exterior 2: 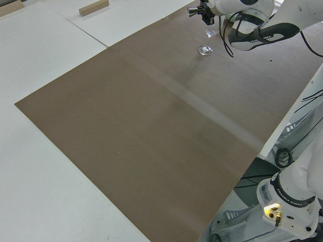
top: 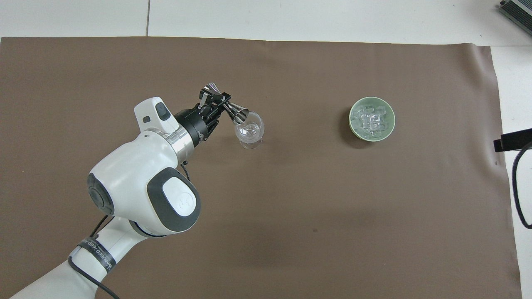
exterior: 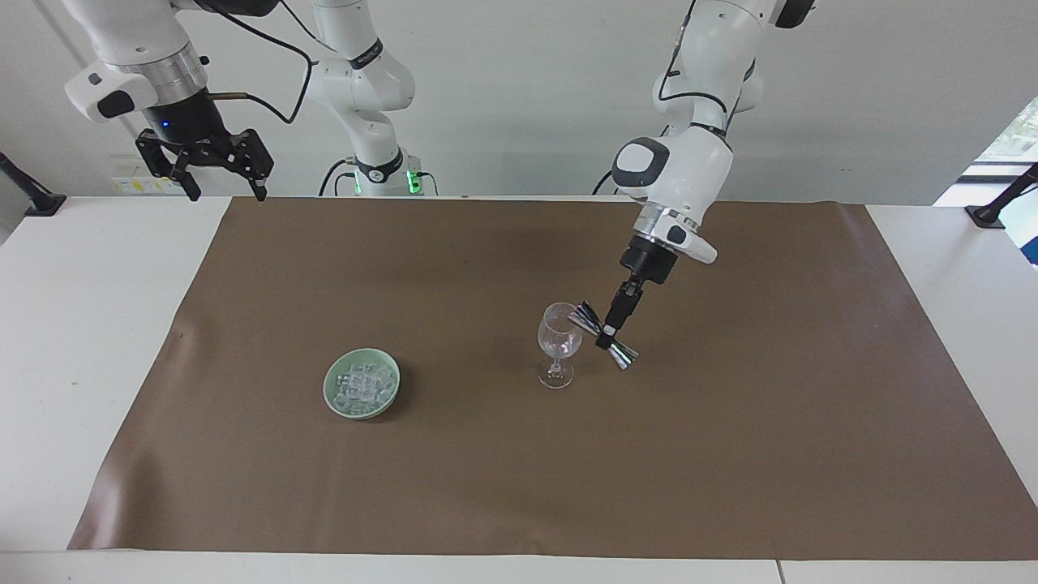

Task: Pour wine and add ice with both arms
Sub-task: 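Tilt the silver cup over the clear cup with the left gripper, then hold the silver cup while the right gripper reaches the ice bowl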

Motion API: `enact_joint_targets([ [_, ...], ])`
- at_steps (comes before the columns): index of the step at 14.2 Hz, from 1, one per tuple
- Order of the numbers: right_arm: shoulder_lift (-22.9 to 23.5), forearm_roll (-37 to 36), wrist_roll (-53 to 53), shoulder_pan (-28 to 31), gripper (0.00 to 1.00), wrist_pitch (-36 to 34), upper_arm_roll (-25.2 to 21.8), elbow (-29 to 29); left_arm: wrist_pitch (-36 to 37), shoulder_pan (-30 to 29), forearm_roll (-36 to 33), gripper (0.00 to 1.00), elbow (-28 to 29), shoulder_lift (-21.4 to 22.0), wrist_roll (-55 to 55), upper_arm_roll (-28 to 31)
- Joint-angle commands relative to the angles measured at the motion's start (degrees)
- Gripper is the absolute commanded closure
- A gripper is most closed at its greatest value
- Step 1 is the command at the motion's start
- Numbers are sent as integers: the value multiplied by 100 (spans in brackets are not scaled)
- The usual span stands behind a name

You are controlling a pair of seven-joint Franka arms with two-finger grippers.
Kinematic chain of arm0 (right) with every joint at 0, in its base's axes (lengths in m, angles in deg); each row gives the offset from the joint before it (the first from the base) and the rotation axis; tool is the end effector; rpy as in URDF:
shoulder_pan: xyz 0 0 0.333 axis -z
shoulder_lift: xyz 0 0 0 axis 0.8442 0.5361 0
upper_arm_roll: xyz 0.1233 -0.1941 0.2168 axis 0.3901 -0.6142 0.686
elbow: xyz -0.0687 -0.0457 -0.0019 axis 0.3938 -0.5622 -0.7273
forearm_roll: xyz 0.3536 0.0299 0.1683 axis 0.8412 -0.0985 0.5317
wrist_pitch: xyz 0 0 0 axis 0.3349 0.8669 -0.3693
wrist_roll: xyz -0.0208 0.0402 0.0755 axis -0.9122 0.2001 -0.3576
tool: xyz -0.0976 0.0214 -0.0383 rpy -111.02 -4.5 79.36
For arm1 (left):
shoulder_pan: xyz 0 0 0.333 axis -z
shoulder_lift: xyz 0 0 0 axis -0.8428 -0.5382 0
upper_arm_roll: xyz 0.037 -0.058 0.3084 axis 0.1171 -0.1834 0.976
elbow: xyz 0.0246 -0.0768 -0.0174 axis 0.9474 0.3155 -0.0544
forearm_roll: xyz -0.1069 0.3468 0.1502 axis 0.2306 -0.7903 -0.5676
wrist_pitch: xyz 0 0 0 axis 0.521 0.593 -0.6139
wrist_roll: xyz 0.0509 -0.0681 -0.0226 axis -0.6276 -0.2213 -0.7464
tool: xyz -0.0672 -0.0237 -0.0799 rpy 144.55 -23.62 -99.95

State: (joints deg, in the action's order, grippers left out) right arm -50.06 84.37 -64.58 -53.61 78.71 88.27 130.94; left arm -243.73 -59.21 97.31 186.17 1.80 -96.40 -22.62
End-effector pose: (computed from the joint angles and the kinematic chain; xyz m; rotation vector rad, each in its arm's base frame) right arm 0.5368 -0.0380 0.6597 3.1231 -0.0341 0.1221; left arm 0.5414 -0.2752 0.4362 1.9594 1.0915 0.4211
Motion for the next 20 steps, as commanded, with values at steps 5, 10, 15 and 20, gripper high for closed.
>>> enact_joint_targets([
  [5,73,29,831,-371,0,1150,39,984,-60,20,-225,100,-174,-110,73,80],
  [10,609,29,980,-485,0,1853,39,1222,-51,20,-392,100,-148,-110,56,107],
  [15,716,29,1148,-547,0,2285,39,1539,-130,55,-392,100,-104,-110,56,107],
  [20,829,29,1218,-547,0,2670,39,1644,-217,107,-392,100,-104,-128,64,98],
])
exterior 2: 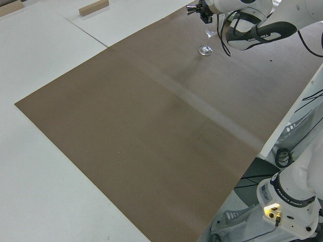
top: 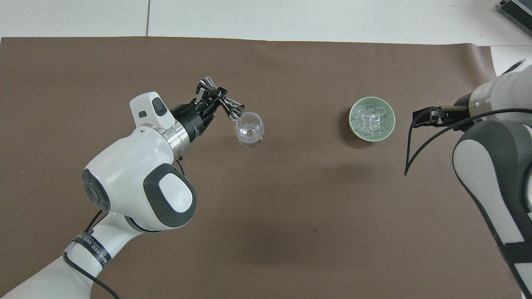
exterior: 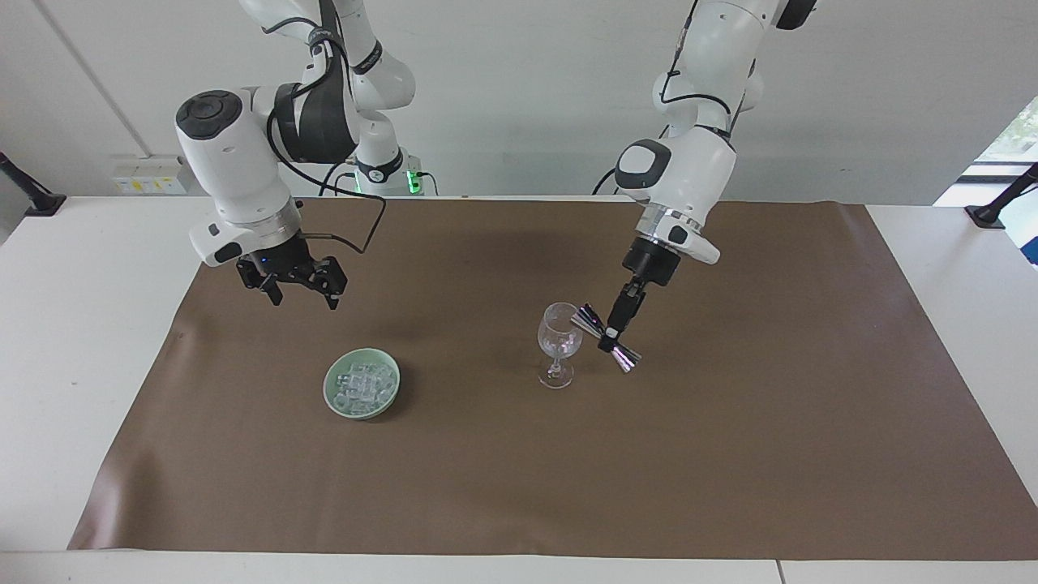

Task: Pour wine and add ice with both arms
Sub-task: 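Hold the silver cup while the right gripper reaches the ice bowl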

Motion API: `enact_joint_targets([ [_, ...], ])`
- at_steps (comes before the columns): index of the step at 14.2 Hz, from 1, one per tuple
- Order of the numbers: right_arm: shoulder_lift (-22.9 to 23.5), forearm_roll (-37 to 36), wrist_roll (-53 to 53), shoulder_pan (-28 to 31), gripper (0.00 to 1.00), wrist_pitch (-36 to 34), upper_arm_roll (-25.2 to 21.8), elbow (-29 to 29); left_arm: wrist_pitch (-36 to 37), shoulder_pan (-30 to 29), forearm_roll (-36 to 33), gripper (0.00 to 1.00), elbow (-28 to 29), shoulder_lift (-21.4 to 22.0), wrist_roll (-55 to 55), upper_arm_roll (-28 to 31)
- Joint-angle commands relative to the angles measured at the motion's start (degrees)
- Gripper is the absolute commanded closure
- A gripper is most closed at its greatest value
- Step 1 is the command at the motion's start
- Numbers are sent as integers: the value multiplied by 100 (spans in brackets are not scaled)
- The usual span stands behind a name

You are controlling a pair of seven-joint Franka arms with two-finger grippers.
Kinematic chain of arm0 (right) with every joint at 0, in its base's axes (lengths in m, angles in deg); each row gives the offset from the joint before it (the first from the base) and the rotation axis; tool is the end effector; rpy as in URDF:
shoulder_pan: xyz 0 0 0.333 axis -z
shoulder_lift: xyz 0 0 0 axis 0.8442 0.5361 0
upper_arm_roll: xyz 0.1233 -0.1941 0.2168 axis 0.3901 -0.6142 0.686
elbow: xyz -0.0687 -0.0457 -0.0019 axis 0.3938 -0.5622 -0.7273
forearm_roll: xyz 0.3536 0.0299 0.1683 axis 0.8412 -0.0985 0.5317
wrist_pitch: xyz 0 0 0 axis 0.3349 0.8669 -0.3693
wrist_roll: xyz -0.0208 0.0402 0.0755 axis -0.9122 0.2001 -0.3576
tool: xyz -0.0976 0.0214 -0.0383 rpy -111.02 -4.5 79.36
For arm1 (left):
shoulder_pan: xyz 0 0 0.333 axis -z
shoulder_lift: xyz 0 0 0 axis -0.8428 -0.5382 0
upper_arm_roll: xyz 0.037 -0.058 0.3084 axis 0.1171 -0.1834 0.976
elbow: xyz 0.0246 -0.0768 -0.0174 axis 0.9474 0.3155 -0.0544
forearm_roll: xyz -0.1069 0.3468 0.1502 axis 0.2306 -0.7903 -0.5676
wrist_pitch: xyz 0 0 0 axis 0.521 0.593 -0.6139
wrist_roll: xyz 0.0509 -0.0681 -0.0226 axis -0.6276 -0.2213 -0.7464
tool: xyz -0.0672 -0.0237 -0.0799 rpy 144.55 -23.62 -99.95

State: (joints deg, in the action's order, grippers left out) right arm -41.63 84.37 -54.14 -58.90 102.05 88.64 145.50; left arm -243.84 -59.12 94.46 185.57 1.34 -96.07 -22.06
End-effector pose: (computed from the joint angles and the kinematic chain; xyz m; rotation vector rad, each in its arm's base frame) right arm 0.5962 0.0173 0.4914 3.1319 -0.1580 0.1343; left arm 0.5467 -0.2746 0.4396 1.9838 1.0485 0.4557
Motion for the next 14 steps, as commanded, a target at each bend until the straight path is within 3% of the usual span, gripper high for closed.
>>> enact_joint_targets([
  [1,48,29,218,-17,0,485,2,240,-207,98,-107,100,-43,-90,31,41],
  [8,944,21,403,-254,0,1610,2,197,-216,115,-107,100,-26,-90,31,41],
  [14,1384,12,605,-413,0,2033,1,135,-242,115,-107,100,-26,-90,31,41],
])
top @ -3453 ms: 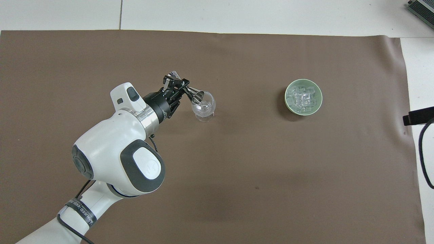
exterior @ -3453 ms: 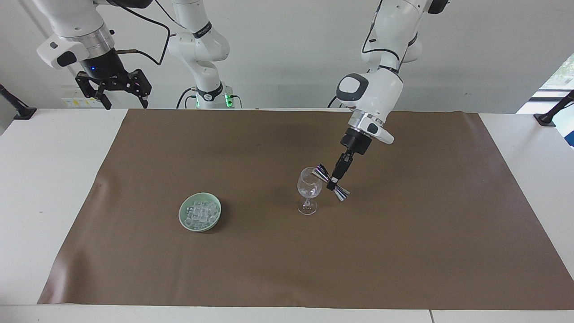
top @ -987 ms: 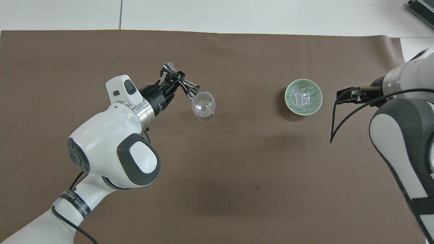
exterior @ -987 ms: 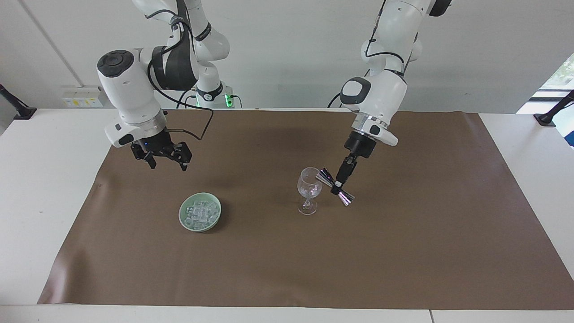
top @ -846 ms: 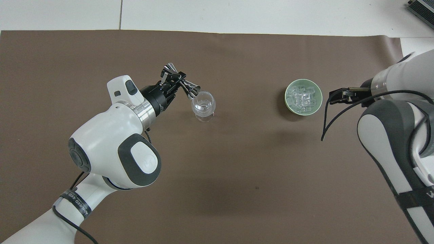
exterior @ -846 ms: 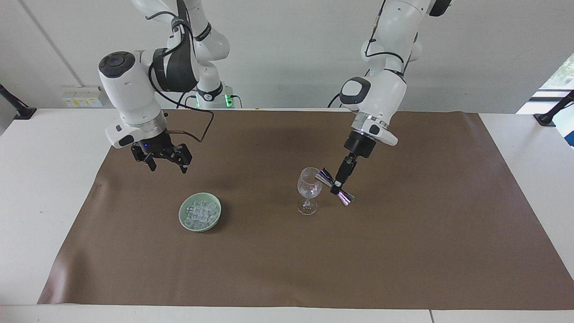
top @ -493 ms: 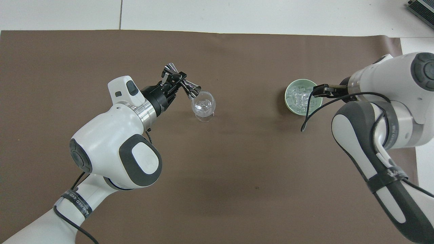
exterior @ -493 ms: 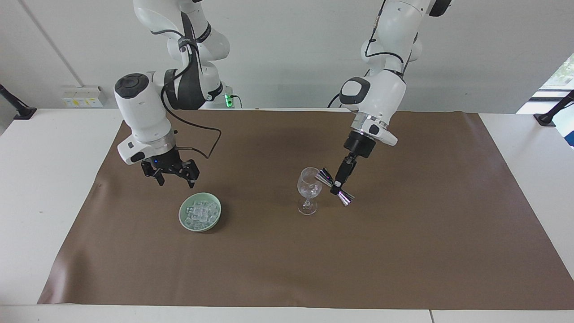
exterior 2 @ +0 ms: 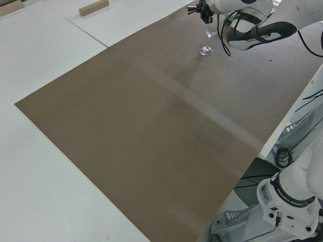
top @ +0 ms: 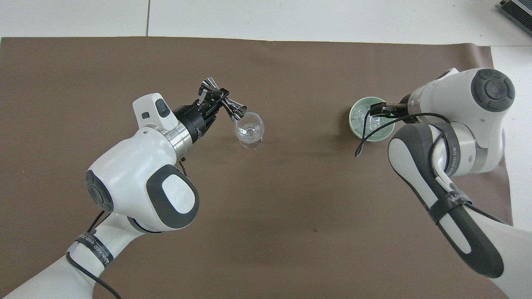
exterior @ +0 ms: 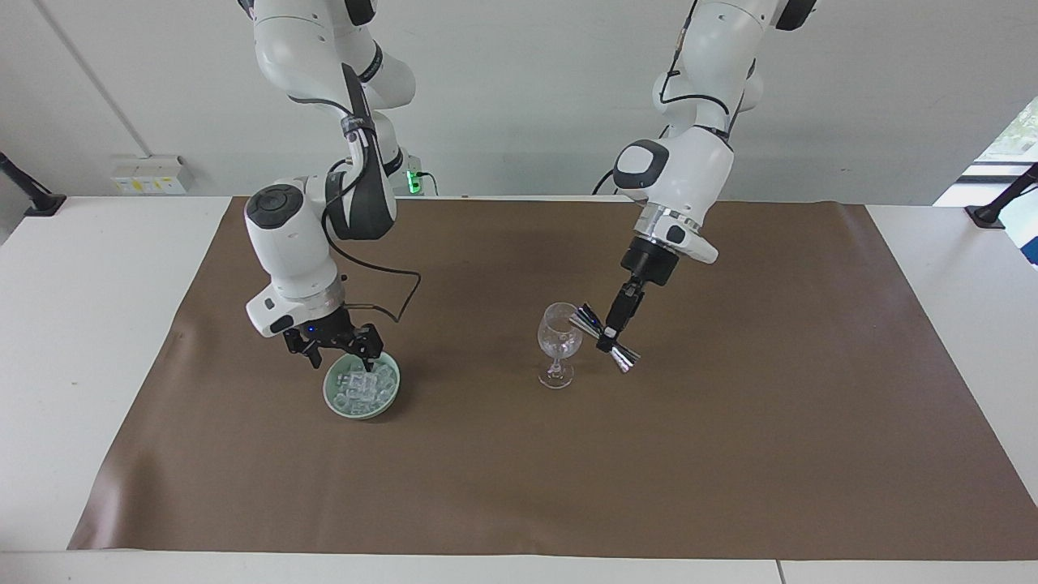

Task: Pour wine and add ice with both arms

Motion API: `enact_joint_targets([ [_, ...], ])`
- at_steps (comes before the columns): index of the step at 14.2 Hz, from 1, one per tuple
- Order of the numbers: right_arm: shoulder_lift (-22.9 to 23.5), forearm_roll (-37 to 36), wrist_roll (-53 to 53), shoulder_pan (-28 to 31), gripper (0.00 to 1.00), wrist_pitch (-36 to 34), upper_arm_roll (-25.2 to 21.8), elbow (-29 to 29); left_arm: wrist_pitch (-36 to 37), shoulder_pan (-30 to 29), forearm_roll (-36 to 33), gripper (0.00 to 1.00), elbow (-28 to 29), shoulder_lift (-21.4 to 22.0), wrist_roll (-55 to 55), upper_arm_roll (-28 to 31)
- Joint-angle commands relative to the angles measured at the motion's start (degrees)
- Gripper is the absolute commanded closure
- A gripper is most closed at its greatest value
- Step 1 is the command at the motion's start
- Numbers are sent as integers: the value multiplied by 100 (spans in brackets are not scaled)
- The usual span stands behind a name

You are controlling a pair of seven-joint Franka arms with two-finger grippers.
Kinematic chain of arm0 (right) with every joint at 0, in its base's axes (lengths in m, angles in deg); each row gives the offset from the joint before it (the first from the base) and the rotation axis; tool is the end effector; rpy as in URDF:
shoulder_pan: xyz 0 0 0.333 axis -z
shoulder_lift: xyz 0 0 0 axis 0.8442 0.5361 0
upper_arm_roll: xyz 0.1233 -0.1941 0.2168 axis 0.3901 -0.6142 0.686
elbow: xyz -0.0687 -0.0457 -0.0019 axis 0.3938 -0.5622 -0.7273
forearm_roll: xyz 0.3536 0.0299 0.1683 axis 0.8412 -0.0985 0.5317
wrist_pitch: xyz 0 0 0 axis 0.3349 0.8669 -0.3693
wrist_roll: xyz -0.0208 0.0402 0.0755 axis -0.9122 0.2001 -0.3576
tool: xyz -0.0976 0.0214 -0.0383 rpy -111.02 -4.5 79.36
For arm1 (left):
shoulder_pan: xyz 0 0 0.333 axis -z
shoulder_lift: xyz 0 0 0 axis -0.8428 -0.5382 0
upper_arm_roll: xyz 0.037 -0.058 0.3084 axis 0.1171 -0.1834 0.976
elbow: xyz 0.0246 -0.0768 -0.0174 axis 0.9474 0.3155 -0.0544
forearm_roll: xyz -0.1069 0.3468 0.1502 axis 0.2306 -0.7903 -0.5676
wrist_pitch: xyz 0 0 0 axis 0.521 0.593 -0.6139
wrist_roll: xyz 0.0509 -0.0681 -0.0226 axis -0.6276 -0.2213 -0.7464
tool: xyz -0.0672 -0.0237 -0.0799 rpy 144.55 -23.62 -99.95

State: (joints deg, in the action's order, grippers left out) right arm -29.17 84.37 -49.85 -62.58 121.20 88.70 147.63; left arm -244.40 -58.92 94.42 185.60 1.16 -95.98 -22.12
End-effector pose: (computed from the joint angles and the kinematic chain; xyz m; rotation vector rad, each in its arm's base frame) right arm 0.6397 0.0608 0.3719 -3.1079 0.1681 -0.2554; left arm 0.5460 -0.2762 0.4387 1.9833 1.0462 0.4618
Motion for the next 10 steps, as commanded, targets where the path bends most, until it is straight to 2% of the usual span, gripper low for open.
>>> enact_joint_targets([
  [1,138,12,176,-46,0,118,-13,-87,-186,96,-103,100,-29,-72,22,48],
  [4,147,12,167,-46,1,118,-13,-87,-186,96,-103,100,-29,-63,22,48],
  [7,182,12,184,-46,14,144,-4,-87,-186,96,-103,100,-29,-72,31,48],
  [10,234,12,193,-54,14,223,-13,-87,-221,105,-191,100,-29,-72,31,48],
])
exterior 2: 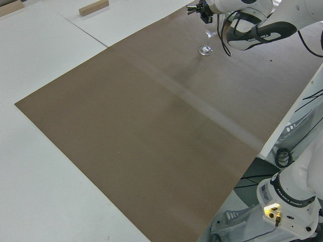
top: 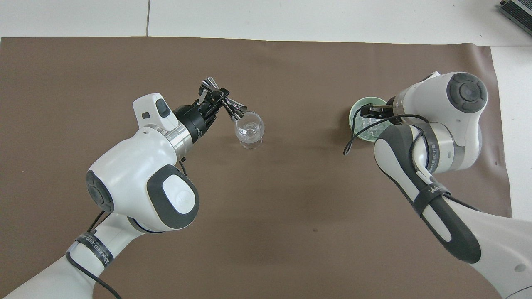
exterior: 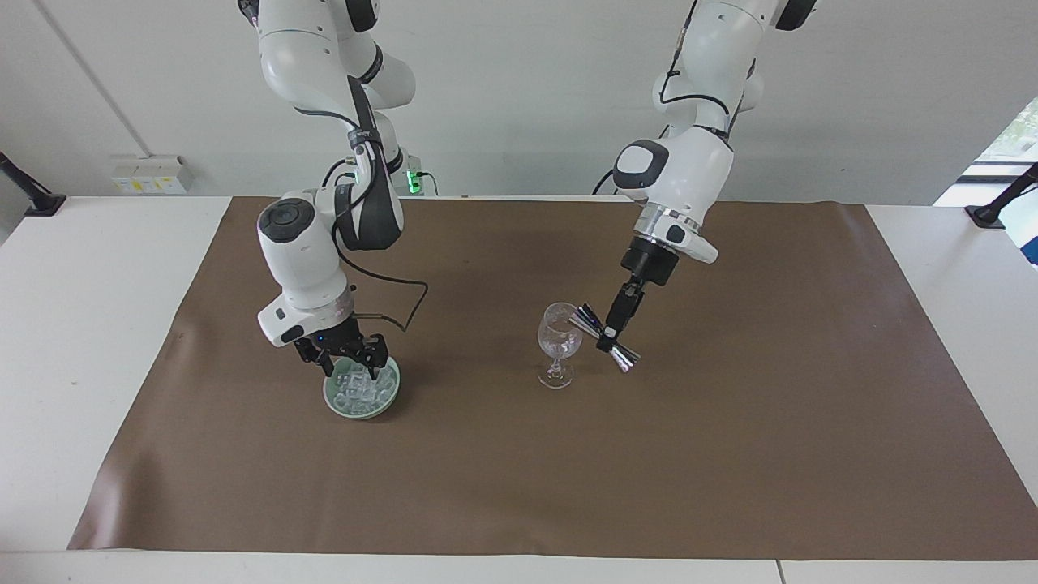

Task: Pour wine and add ice with both arms

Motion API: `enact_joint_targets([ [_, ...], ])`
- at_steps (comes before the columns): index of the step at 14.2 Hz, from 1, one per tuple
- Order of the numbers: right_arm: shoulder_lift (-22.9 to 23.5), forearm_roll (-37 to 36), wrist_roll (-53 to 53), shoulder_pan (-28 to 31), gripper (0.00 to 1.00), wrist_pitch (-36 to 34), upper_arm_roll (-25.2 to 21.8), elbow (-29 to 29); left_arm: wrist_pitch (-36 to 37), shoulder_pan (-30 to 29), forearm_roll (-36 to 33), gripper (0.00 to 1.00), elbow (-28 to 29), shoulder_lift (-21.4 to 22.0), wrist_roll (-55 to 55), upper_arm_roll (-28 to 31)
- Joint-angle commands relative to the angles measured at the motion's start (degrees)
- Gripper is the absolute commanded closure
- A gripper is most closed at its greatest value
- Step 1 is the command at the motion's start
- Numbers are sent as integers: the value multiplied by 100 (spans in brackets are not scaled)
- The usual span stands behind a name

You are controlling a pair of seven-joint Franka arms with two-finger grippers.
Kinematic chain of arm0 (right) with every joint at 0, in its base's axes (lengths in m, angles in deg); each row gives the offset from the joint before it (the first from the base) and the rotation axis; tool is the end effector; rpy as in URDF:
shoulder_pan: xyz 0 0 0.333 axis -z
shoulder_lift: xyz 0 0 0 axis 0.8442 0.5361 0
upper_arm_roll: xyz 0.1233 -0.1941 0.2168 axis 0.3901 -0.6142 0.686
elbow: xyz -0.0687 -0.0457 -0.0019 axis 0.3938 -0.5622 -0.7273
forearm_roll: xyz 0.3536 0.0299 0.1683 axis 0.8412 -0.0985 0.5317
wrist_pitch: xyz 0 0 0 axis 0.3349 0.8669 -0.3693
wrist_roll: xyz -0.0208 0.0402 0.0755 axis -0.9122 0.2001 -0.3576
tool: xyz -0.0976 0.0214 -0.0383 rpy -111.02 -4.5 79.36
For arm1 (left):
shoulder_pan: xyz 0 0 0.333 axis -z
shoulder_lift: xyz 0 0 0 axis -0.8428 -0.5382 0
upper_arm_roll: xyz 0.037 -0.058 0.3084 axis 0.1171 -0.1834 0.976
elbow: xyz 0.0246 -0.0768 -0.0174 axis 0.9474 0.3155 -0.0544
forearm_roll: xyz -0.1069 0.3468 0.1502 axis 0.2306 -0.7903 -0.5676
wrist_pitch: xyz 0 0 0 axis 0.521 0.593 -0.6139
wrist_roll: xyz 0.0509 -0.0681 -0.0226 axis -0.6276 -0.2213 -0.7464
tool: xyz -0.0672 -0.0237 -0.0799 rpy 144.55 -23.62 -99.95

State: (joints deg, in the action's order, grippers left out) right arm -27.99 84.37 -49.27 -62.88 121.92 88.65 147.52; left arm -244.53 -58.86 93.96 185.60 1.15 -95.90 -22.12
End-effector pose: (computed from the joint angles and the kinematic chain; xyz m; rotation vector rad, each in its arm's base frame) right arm 0.6417 0.0639 0.3608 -3.1080 0.1768 -0.2457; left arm 0.5458 -0.2771 0.4393 1.9881 1.0368 0.4685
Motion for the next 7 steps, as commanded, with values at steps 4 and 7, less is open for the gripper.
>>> enact_joint_targets([
  [4,204,12,241,-58,26,239,-8,-85,-252,98,-294,100,-20,-71,32,48],
  [7,248,12,311,-68,35,345,-8,-76,-252,89,-339,100,-20,-71,84,48],
])
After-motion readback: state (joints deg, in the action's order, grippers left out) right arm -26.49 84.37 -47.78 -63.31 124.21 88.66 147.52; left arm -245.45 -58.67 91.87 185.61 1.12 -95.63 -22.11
